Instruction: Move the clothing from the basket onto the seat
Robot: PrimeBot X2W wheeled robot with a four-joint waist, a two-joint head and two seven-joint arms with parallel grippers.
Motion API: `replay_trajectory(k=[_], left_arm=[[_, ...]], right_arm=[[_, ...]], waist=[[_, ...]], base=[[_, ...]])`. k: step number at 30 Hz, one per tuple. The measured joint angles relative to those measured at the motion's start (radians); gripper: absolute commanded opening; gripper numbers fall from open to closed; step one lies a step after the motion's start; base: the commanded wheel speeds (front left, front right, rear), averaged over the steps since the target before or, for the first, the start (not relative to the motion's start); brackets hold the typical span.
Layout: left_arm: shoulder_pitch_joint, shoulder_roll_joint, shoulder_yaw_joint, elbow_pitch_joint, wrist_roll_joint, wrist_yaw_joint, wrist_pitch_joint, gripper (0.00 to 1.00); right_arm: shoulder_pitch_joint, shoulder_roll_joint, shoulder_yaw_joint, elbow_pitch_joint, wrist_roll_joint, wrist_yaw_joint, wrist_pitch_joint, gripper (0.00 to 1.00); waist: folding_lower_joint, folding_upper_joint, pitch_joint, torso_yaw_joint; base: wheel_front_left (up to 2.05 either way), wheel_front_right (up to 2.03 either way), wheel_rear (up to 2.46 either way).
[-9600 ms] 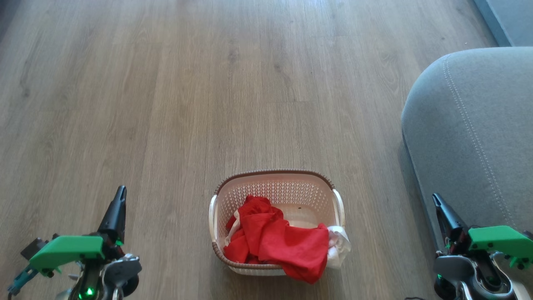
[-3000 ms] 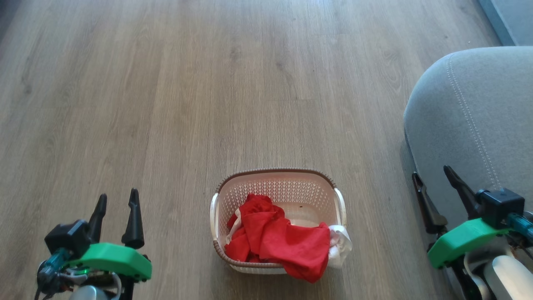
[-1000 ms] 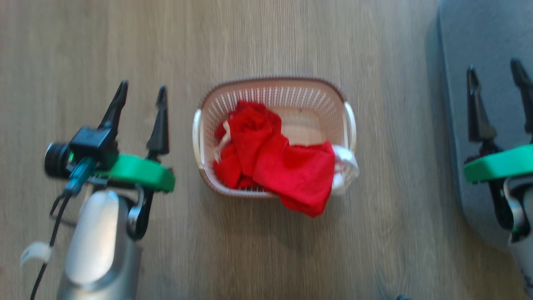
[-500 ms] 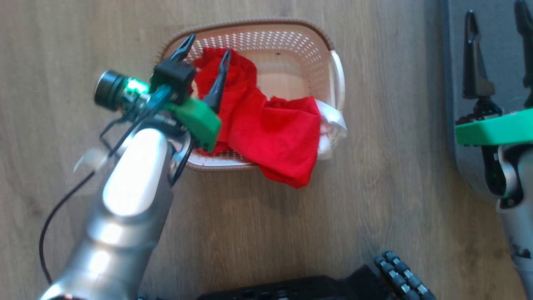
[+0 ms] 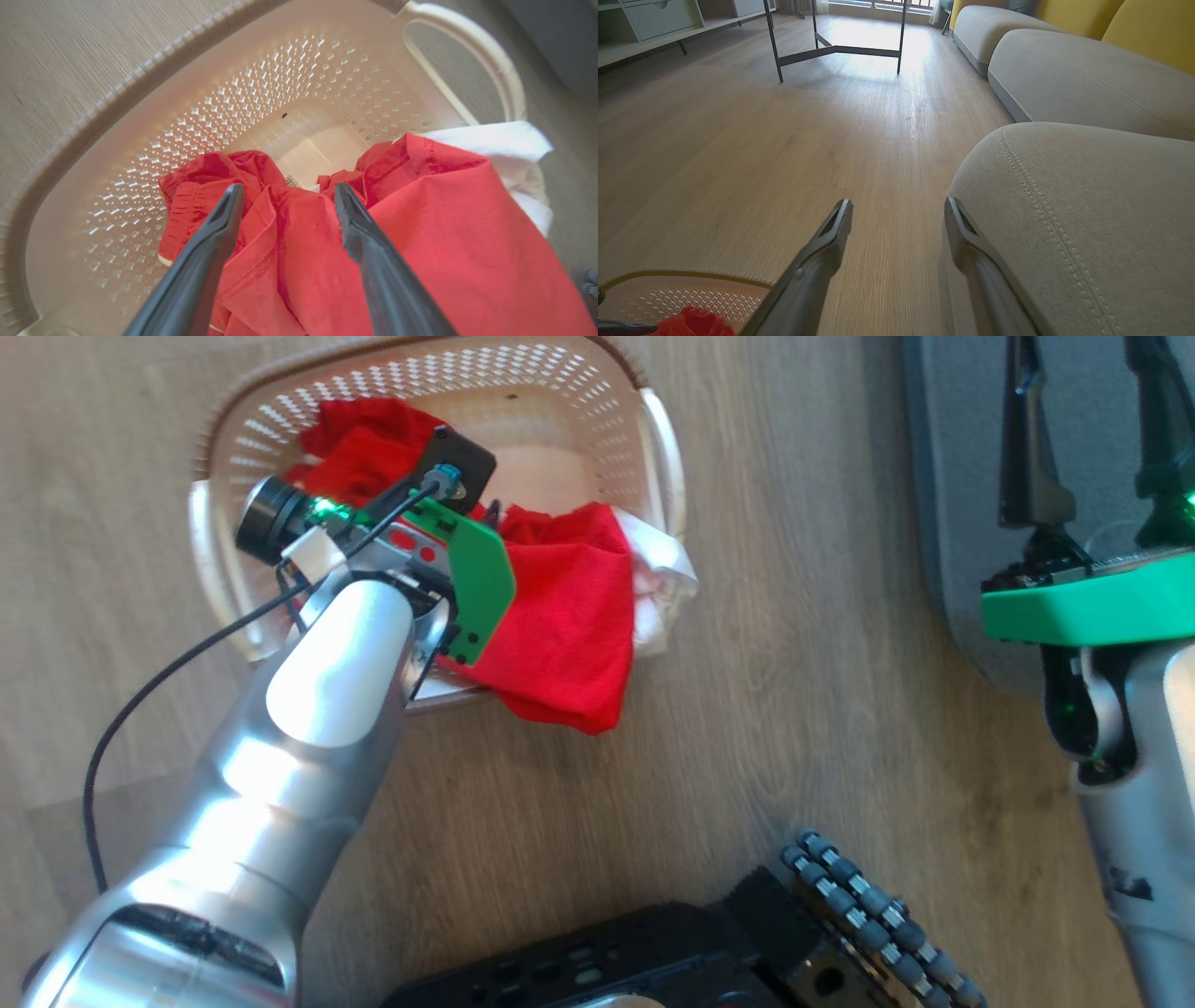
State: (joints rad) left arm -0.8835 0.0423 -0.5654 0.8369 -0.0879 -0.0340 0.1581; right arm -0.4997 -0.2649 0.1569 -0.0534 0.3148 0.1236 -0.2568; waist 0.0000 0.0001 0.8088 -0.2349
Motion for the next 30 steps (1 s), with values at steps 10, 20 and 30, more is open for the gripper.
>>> replay_trajectory(k=[10, 20, 30], left_arm=[[-0.031, 0.025, -0.011, 0.180, 0.000, -0.020, 0.080, 1.00], [-0.093, 0.048, -0.060, 0.243, 0.008, -0.063, 0.123, 1.00], [-0.121, 0.054, -0.106, 0.284, -0.003, -0.090, 0.132, 0.42]], right_arm=[[-0.012, 0.037, 0.004, -0.017, 0.000, 0.000, 0.000, 1.00], [-0.028, 0.044, 0.015, -0.027, 0.000, 0.000, 0.000, 1.00], [-0.036, 0.056, 0.019, -0.032, 0.002, 0.000, 0.000, 1.00]], waist=[[0.0000, 0.0000, 0.067, -0.072], [0.0000, 0.0000, 0.099, -0.095], [0.0000, 0.0000, 0.132, -0.122]], base=[[0.00, 0.00, 0.00], [0.00, 0.00, 0.00], [0.00, 0.00, 0.00]])
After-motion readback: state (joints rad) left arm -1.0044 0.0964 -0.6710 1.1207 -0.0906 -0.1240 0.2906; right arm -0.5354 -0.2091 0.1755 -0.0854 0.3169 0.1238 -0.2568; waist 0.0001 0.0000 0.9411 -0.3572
